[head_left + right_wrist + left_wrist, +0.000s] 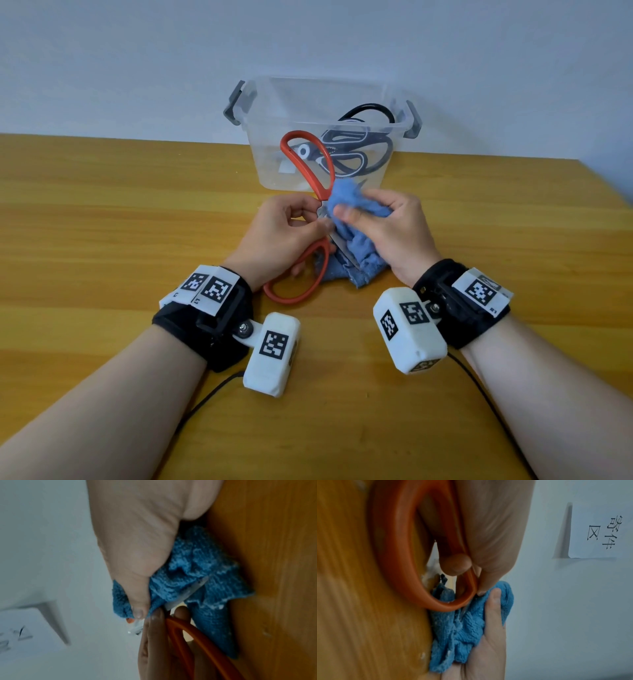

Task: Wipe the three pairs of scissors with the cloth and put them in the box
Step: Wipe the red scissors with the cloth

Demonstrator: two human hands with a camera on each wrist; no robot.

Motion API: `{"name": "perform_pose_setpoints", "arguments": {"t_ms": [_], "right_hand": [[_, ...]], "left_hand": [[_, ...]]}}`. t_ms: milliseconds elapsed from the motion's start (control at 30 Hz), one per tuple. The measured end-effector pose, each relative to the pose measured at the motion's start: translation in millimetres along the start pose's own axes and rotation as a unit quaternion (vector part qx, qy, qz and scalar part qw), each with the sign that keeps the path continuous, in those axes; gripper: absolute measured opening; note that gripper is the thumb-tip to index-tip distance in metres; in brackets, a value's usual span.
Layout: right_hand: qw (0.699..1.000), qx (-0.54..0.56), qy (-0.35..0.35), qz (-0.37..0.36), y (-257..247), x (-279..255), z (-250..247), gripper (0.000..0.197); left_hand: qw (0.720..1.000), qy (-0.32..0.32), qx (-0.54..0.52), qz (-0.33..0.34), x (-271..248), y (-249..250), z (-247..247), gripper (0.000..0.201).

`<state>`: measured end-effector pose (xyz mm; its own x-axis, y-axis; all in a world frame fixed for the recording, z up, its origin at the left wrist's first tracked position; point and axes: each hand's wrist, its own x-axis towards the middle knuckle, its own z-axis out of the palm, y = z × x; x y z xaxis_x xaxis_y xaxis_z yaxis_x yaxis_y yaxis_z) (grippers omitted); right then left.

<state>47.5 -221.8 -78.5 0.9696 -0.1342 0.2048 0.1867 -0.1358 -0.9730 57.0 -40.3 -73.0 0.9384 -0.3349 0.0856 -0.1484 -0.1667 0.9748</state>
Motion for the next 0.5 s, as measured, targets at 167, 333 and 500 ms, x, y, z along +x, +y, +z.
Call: {"name": "perform_pose_setpoints", "arguments": {"t_ms": [167, 333, 500], "right_hand": [[0.998, -0.055, -0.003, -0.038, -1.1, 0.1, 2.8, 0.017], [0.989, -0.036, 0.128, -0.065, 6.4, 5.9, 0.5, 0.012], [0.966, -0.009, 0.251, -0.066, 11.6, 14.5, -11.9, 0.013]], "left_hand": [[1.000, -0.010, -0.001, 0.005, -0.7, -0.1, -0.7, 0.012], [1.000, -0.004, -0.020, -0.008, -1.4, 0.8, 2.7, 0.014], [0.996, 0.044, -0.076, 0.003, 0.7, -2.3, 1.7, 0.017]]}}
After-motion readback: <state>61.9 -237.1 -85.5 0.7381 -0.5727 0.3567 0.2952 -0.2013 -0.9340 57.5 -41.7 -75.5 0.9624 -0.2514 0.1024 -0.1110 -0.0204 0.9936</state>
